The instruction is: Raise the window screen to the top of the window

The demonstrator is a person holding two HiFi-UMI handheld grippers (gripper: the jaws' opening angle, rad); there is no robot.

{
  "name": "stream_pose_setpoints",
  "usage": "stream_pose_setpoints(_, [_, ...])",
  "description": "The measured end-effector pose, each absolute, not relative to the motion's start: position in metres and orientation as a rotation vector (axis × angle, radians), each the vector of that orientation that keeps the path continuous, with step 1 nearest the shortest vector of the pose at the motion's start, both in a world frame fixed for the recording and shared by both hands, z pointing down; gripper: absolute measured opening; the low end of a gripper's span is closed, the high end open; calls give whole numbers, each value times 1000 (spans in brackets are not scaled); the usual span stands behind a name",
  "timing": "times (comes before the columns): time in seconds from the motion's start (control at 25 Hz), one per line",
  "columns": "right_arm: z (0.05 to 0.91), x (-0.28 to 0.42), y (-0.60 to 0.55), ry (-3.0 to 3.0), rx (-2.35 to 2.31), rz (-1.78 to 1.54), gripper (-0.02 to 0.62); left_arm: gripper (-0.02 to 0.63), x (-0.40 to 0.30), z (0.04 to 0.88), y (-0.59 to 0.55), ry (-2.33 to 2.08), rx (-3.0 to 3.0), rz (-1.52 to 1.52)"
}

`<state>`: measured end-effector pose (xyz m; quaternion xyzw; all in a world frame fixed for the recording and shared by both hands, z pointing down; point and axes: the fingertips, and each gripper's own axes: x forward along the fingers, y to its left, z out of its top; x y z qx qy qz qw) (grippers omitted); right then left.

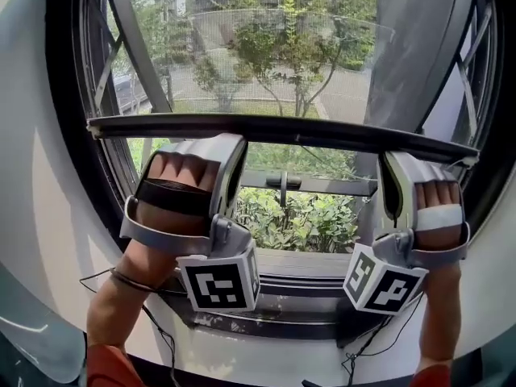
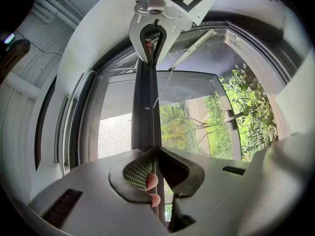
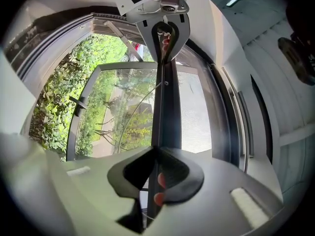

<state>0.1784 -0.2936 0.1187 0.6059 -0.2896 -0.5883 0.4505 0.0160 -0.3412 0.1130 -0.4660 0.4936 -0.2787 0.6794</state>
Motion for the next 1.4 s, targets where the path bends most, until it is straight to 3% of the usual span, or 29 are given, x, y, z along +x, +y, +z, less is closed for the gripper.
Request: stream_pose_setpoints(1.4, [-73, 179, -294, -543, 1557, -1483, 34, 44, 14, -78, -340, 1252, -880, -526])
